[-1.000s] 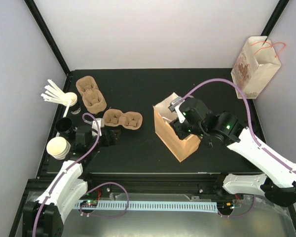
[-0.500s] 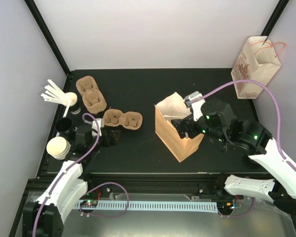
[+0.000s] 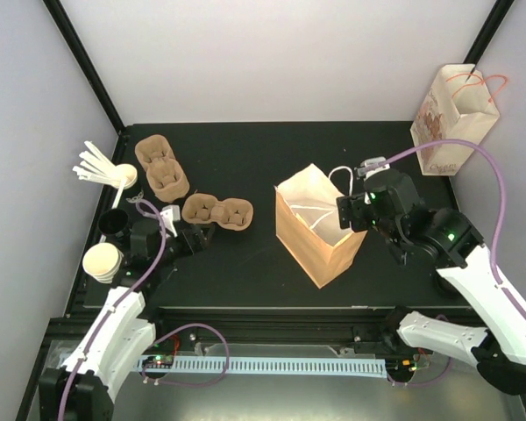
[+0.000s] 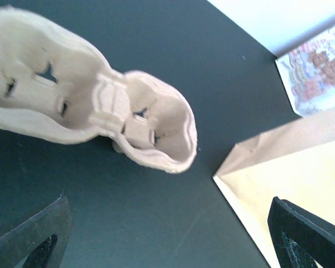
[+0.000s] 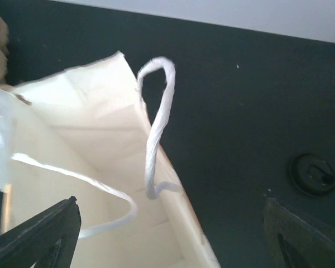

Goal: Pack the takeout coffee

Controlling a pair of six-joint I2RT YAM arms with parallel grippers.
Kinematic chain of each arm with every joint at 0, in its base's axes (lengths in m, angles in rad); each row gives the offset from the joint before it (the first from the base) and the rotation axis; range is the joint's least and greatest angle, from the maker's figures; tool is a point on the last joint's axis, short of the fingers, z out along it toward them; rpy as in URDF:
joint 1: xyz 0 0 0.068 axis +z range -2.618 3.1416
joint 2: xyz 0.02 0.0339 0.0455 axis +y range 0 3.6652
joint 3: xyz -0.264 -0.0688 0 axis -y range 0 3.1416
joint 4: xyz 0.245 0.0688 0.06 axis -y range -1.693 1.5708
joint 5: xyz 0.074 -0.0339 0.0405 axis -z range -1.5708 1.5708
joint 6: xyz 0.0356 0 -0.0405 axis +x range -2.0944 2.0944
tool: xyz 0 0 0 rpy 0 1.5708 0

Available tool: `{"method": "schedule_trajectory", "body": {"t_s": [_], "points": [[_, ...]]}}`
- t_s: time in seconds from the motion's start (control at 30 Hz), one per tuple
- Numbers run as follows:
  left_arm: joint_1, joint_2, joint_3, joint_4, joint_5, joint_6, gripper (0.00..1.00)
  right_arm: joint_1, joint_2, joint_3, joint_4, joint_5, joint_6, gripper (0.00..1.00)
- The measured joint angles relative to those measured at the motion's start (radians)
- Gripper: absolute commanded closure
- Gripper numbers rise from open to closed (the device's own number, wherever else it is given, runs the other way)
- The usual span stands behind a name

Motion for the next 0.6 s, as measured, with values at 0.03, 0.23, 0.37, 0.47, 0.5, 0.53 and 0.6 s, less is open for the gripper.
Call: {"method": "schedule_trajectory", "body": {"t_s": [0.03, 0.23, 0.37, 0.47, 0.5, 0.53, 0.6], "points": [[0.0, 0.014, 0.001, 0.007, 0.027, -0.006, 0.01, -0.025, 0.002, -0.018, 0.004, -0.015, -0.003, 0.2], [-0.014, 0.138, 0.082, -0.045, 0.142, -0.006, 0.07, -0.111, 0.011, -0.072, 0.061, -0.105, -0.027, 0.57], [-0.103, 0.148, 0.159, -0.087, 0.183, -0.003, 0.07, -0.114, 0.025, -0.072, 0.111, -0.151, -0.046, 0.88], [-0.198, 0.13, 0.214, -0.114, 0.18, 0.007, 0.06, -0.115, 0.03, -0.072, 0.131, -0.168, -0.063, 0.98], [-0.232, 0.122, 0.239, -0.121, 0.179, 0.015, 0.06, -0.116, 0.029, -0.072, 0.137, -0.179, -0.068, 0.99], [-0.28, 0.115, 0.276, -0.129, 0.174, 0.023, 0.05, -0.116, 0.027, -0.072, 0.142, -0.186, -0.077, 0.99], [-0.363, 0.114, 0.342, -0.137, 0.164, 0.043, 0.05, -0.117, 0.019, -0.072, 0.153, -0.217, -0.096, 0.99]]}}
